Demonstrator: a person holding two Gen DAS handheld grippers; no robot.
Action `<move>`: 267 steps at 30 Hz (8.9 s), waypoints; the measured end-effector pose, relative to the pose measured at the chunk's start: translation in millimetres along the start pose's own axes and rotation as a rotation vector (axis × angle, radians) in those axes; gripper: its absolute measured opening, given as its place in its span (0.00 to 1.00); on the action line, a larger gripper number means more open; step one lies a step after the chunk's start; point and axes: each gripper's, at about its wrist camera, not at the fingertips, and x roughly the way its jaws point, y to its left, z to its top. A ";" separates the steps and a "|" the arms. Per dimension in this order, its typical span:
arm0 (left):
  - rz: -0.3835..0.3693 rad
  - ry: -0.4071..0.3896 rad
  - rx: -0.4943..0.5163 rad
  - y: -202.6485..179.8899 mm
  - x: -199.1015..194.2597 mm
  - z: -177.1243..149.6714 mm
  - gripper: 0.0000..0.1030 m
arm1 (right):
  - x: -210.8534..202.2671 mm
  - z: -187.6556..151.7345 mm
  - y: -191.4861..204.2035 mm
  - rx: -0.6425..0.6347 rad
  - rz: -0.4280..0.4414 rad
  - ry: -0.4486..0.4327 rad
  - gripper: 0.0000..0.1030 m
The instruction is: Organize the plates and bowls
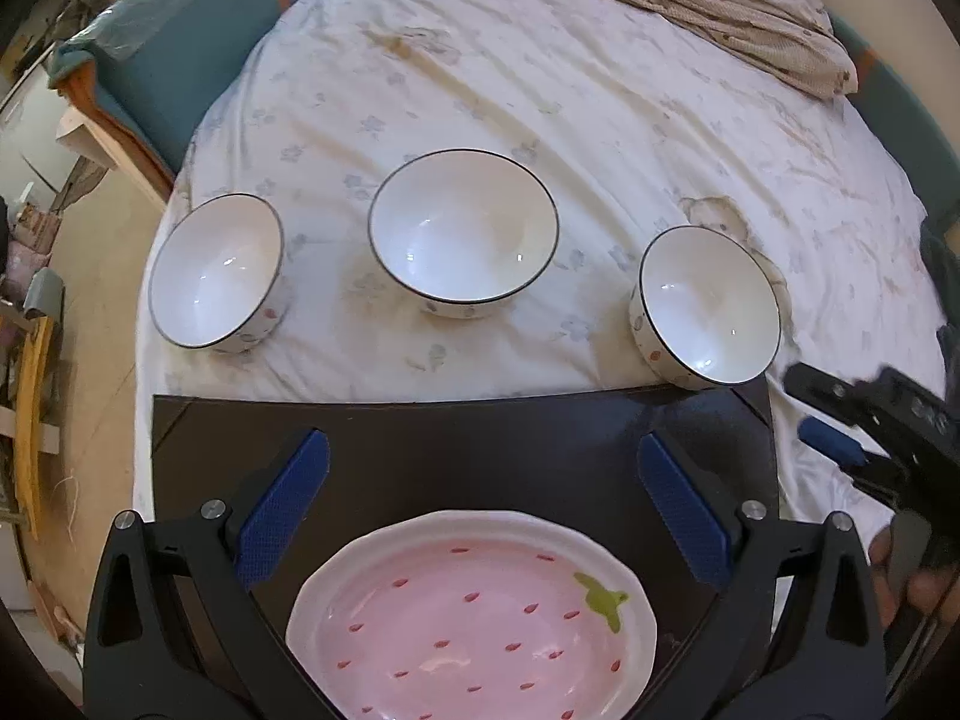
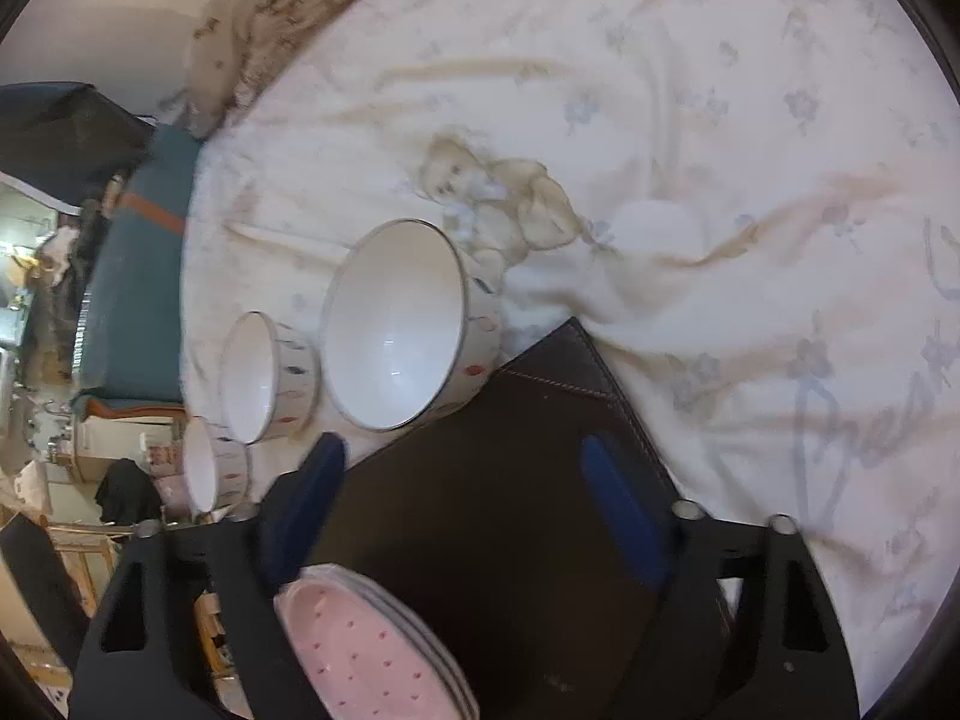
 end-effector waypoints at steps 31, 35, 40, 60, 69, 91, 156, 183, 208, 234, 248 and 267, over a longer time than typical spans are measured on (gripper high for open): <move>0.011 0.014 0.055 -27.5 11.3 -7.9 0.95 | 19.2 0.8 -1.3 -0.067 0.037 0.131 0.00; 0.004 0.021 0.051 -30.5 7.7 -10.3 0.95 | 20.2 -2.8 -11.3 -0.052 0.056 0.145 0.00; 0.010 0.002 0.049 -24.9 1.9 -11.3 0.95 | 2.3 11.6 -19.4 0.022 0.102 0.066 0.07; 0.038 0.058 -0.021 10.2 23.9 -9.4 0.95 | 69.6 26.4 -7.7 0.065 0.022 0.108 0.17; -0.042 0.054 -0.016 -14.9 18.0 -12.8 0.95 | 50.0 2.9 -27.8 0.017 -0.011 0.191 0.09; -0.046 0.297 0.158 -87.0 83.9 -15.2 0.28 | 10.8 -19.3 -22.2 -0.164 -0.110 0.232 0.20; -0.093 0.112 0.163 47.1 -54.5 -119.6 0.05 | -12.8 -178.9 102.1 -0.544 -0.076 0.197 0.10; -0.117 0.219 0.025 80.2 -0.3 -112.5 0.05 | 48.6 -194.2 107.7 -0.509 -0.133 0.315 0.12; -0.117 0.219 0.045 64.0 11.9 -105.2 0.05 | 52.1 -175.6 93.1 -0.426 -0.144 0.321 0.16; -0.016 0.031 0.105 73.4 -30.0 -113.2 0.63 | 23.4 -168.5 92.3 -0.406 -0.142 0.238 0.76; -0.005 -0.074 -0.004 106.0 -62.5 -106.5 0.63 | -6.6 -164.2 99.0 -0.392 -0.084 0.168 0.76; 0.008 -0.024 -0.118 94.5 -21.5 1.5 0.63 | -6.1 -55.4 103.8 -0.208 0.031 0.080 0.76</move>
